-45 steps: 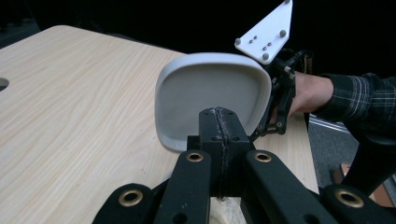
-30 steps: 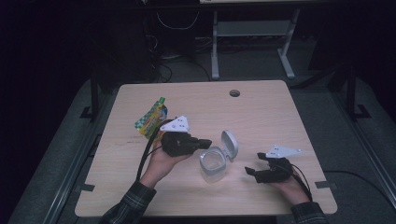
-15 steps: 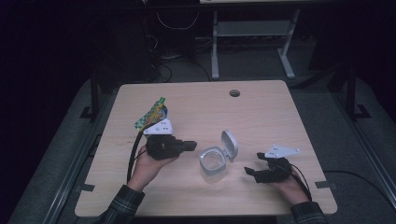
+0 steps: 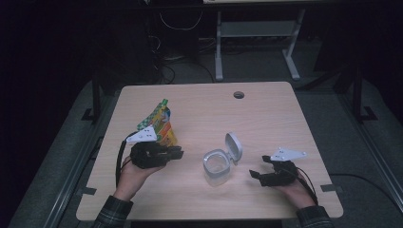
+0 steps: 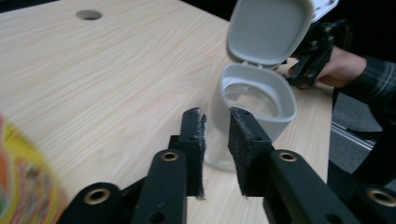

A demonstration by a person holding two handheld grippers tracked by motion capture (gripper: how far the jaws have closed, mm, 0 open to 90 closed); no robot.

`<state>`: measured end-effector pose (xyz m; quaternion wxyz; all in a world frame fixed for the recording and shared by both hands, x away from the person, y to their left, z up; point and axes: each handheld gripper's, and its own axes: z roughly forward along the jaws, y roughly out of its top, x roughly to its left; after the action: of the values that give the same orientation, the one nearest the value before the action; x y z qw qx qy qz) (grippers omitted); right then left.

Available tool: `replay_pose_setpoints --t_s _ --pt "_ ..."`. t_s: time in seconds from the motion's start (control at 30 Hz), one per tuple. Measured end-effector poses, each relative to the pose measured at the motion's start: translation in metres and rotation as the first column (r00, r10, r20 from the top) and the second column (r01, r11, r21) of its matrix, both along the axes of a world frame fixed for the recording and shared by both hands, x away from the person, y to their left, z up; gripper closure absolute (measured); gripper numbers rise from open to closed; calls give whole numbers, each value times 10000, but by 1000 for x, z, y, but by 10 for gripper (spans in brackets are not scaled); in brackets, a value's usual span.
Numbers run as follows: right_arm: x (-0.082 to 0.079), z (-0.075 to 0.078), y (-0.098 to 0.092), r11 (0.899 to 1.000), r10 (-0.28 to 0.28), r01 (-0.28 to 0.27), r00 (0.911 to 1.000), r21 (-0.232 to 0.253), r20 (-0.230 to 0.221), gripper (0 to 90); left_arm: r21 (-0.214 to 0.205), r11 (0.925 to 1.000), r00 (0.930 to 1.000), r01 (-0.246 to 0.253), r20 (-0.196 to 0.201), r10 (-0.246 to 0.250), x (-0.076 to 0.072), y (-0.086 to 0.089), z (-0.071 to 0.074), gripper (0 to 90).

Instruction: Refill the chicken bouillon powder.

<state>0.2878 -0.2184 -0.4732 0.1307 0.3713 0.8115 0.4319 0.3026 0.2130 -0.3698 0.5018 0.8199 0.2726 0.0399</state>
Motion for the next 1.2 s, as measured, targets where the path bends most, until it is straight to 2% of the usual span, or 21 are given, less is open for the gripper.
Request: replay_pose_setpoints --t_s 0.43,0.7,0.87,1.1,1.2 --pt "1 -1 1 10000 3 -3 10000 -37 -12 192 88 9974 9974 -718 -12 718 -11 31 -1 655" --pt "1 0 2 10000 17 -17 10000 -25 -24 192 -30 9914 9914 -1311 46 1312 -14 52 -1 628" --pt "0 -1 1 10000 24 -25 10000 -46 -45 192 46 9851 9850 -1721 161 1720 -13 67 2 616" --pt "2 -2 3 9999 100 -100 9999 -91 -38 192 147 9696 9691 -2443 394 2435 -11 86 4 565" --pt "2 -3 5 9998 141 -143 9998 -152 -132 192 29 9651 9643 -2618 429 2615 -7 89 3 523"
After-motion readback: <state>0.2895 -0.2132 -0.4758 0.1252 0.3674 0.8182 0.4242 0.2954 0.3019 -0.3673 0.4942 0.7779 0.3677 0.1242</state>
